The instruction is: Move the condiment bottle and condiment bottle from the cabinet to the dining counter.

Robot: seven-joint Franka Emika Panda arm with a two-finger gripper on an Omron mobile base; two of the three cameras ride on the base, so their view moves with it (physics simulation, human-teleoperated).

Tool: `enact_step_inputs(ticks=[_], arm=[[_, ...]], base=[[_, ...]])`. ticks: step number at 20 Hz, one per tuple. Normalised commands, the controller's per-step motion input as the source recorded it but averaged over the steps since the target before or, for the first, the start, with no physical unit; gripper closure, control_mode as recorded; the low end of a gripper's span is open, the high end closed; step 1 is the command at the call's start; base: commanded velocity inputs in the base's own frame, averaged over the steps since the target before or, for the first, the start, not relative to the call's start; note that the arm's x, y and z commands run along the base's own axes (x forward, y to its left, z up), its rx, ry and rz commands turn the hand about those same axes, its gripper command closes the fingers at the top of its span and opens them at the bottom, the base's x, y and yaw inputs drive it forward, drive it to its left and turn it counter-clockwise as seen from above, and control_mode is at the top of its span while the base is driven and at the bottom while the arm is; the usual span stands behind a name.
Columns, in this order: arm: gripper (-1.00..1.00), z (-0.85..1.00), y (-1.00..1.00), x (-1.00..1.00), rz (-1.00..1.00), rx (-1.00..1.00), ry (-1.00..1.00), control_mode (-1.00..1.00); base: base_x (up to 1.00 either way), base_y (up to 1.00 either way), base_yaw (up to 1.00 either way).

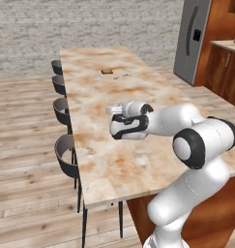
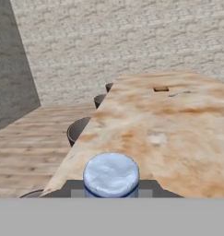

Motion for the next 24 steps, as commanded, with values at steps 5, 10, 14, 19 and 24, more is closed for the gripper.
enact_step_inputs(ticks=[5,10,14,19,24], arm=[[1.0,-0.3,0.15,0.24,0.0,0.0,0.0,-1.0],[1.0,-0.22,0.1,0.1,0.0,0.0,0.0,-1.0],[1.0,-0.2,0.09,0.0,0.0,0.0,0.0,-1.0],[1.0,-0.22,0.22,0.0,0.0,0.0,0.0,-1.0],[1.0,-0.3,0.34,0.0,0.0,0.0,0.0,-1.0]], base=[[0.0,0.0,0.0],[0.0,0.0,0.0],[0.0,0.0,0.0],[0.0,0.0,0.0],[0.0,0.0,0.0]])
